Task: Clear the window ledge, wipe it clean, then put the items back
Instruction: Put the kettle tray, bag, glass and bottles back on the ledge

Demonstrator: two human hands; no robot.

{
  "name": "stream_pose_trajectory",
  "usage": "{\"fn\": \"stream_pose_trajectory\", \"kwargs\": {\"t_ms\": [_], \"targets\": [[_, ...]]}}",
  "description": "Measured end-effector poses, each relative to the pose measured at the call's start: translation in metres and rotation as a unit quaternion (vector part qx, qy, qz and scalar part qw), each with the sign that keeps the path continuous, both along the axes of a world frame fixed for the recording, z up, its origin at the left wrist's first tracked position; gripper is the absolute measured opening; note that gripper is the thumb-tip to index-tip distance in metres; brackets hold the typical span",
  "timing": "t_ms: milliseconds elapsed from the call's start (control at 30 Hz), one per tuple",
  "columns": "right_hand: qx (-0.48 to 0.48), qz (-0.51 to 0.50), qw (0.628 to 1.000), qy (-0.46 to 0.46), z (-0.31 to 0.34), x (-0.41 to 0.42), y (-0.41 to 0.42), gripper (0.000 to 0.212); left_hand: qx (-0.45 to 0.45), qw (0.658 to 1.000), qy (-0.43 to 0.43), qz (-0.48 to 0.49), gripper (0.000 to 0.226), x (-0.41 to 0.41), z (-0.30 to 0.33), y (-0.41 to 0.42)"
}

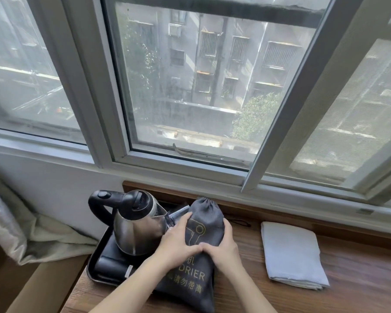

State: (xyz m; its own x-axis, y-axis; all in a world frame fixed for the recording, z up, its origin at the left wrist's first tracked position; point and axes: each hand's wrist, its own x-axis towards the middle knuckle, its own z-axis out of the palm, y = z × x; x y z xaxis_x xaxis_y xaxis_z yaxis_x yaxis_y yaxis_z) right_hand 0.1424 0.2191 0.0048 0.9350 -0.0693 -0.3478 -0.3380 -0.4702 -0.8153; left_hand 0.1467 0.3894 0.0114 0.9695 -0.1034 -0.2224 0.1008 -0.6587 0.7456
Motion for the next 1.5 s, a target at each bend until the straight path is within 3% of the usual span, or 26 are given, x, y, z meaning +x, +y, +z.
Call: {"fn": "stream_pose_trajectory", "kwargs": {"t_ms": [167,467,600,833,933,1033,1167,1300,1500], "targets": [[0.002,0.015,1.0,-0.002,0.003,0.003,-0.004,0.095,0.0,1.0,0.015,-0.022,0.084,-0.008,0.0,-0.004],[-0.042,0.071,0.997,0.001,0.003,-0.004,-0.008,0.094,-0.039,0.998,0.039,0.001,0.09,-0.023,-0.002,0.002],[-0.042,0.047,0.998,-0.015,0.004,-0.002,-0.009,0.098,-0.047,0.997,-0.002,0.06,0.093,-0.011,0.003,-0.001],[-0.017,-0.029,0.999,-0.023,0.004,0.014,-0.006,0.098,-0.075,0.994,-0.033,0.078,0.071,0.025,0.016,-0.017],[0.02,-0.034,0.999,-0.026,0.013,0.02,-0.007,0.089,-0.059,0.995,-0.011,0.076,0.067,0.034,0.021,-0.018],[0.012,-0.033,0.998,-0.047,0.021,0.023,-0.01,0.067,-0.049,0.997,0.004,0.052,0.072,0.034,0.026,-0.017],[-0.024,0.013,0.998,-0.065,0.027,0.022,-0.013,0.043,-0.046,0.999,0.019,-0.01,0.079,0.02,0.036,-0.014],[-0.056,0.096,0.992,-0.066,0.026,0.015,-0.015,0.016,-0.007,0.999,0.036,-0.032,0.057,0.008,0.04,-0.003],[-0.125,0.186,0.973,-0.057,0.01,0.0,-0.016,0.032,0.047,0.997,0.057,-0.025,0.027,-0.009,0.034,0.003]]}}
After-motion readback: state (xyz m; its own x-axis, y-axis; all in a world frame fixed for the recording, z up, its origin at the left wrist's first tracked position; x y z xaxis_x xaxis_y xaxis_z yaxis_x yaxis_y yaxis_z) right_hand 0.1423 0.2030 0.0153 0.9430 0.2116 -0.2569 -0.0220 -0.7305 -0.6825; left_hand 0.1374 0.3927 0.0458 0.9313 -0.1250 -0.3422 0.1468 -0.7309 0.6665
